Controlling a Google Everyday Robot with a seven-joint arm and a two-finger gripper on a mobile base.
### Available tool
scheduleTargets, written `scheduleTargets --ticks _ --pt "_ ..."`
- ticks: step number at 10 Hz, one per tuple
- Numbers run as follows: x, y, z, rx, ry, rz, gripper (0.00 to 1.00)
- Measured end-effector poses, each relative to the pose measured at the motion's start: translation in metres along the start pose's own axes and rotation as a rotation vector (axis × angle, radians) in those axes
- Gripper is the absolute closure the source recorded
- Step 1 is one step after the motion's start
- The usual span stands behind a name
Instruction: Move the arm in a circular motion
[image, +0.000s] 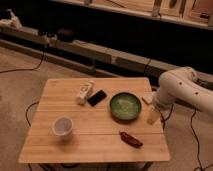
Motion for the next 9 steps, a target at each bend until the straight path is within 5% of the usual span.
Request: scheduleTargets --ticks 2,4,9 --pt "0.024 -0.029 -0.004 0.001 0.011 0.075 0.2" --pt "0.022 -0.064 -0.012 -0.004 0.016 0.082 0.2" --pt "-0.038 -0.145 -0.019 -0.044 0.058 0.074 0.2"
